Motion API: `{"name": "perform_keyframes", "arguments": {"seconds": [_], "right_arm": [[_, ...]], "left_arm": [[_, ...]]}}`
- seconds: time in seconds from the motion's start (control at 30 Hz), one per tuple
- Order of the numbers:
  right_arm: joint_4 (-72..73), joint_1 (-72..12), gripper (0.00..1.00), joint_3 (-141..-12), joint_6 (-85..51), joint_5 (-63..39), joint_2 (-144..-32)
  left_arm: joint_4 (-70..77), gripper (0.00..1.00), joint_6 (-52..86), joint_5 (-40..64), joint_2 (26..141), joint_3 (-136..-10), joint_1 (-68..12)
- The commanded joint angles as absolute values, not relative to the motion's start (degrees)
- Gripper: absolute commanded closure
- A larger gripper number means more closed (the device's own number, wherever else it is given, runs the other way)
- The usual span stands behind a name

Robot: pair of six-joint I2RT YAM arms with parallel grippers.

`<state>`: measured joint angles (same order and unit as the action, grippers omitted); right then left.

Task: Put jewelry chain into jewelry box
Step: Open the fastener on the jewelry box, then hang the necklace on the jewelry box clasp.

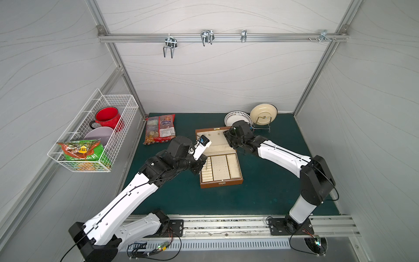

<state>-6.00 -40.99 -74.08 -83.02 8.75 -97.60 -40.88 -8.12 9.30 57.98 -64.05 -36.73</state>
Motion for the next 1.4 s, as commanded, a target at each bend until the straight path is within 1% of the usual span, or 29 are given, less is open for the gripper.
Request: {"name": "perform_keyframes", "arguments": {"seconds": [0.0, 0.33, 0.47, 0.63, 0.77, 0.87, 1.0, 1.13, 1.23, 1.37], "right_arm": [[-9.6, -41.6, 0.58, -71.9, -83.9, 9.4, -96.3], [-9.6, -42.1, 0.59, -70.3, -84.2, 9.5, -95.7], [-9.2, -42.0, 0.57, -70.3, -83.3, 10.2, -95.3], [-10.3, -41.6, 0.49, -72.6, -76.6, 11.2, -93.1], [-10.4, -40.7, 0.47, -73.3, -68.7, 9.9, -90.1], [-9.7, -39.9, 0.47, -72.3, -60.0, 6.0, -87.7], [-5.9, -38.7, 0.48, -68.8, -45.6, -5.0, -84.6], [-6.2, -38.1, 0.46, -64.9, -33.1, -13.2, -80.5], [-5.6, -38.1, 0.45, -60.7, -25.7, -17.2, -76.3], [2.3, -38.2, 0.49, -52.5, -20.7, -21.4, -69.9]], "left_arm": [[-37.8, 1.0, -7.7, 10.1, 57.1, -63.9, -36.4], [-37.8, 1.0, -7.6, 10.1, 57.0, -63.8, -36.3], [-37.8, 1.0, -7.7, 10.3, 57.0, -63.8, -36.4], [-38.0, 1.0, -7.8, 10.9, 57.2, -64.1, -36.3], [-38.5, 1.0, -8.2, 11.8, 58.1, -64.8, -36.4], [-39.0, 1.0, -8.6, 12.2, 59.3, -65.9, -36.3], [-39.9, 1.0, -9.7, 13.6, 61.4, -67.8, -36.4], [-42.0, 1.0, -11.5, 14.2, 63.9, -70.9, -36.3], [-44.7, 1.0, -12.9, 14.2, 65.9, -73.5, -36.3], [-46.5, 1.0, -14.6, 13.2, 67.9, -76.0, -36.4]]}}
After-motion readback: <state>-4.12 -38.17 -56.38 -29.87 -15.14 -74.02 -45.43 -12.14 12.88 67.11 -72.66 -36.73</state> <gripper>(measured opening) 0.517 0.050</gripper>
